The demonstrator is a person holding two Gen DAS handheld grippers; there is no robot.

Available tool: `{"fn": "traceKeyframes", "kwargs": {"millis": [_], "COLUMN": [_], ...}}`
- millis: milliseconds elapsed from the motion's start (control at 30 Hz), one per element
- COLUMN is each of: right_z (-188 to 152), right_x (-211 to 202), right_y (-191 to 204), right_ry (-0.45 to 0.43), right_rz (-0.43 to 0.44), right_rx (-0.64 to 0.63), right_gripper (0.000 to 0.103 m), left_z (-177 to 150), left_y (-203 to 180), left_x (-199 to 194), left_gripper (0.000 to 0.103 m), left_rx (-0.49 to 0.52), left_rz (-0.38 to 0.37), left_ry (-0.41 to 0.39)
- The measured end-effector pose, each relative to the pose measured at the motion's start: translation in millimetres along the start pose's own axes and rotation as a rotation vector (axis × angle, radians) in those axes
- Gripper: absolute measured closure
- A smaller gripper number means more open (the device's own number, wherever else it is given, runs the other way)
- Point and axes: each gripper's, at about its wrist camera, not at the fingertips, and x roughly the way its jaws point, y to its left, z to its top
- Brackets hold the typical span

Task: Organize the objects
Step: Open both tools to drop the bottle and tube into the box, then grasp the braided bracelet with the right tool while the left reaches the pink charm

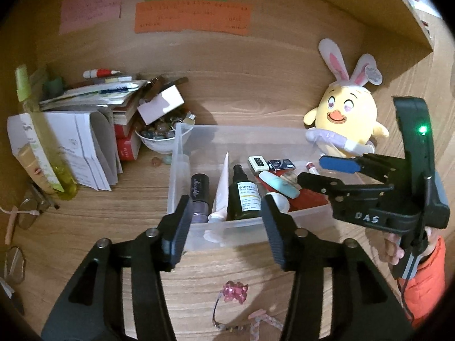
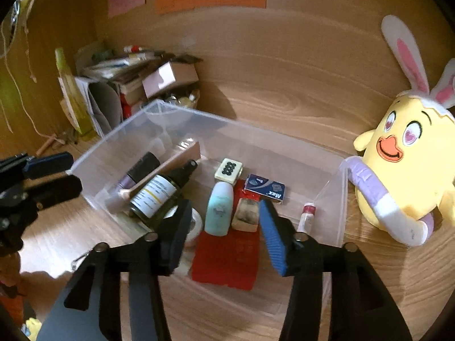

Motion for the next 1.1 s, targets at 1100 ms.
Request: {"fn": "traceKeyframes", "kwargs": {"millis": [1100], "right_z": [-76.5], "right_x": [-14.8], "right_y": [127.7], "right_ry": [0.054], "right_rz": [0.171], "right_rx": [-0.174], "right_gripper": [0.039], "left_z": [-80.4], "left_y": [46.3], "left_x": [-49.9], "left_gripper": [0.015], "left_rx": [0.000], "left_rz": [0.182], "left_ry": [0.050]}}
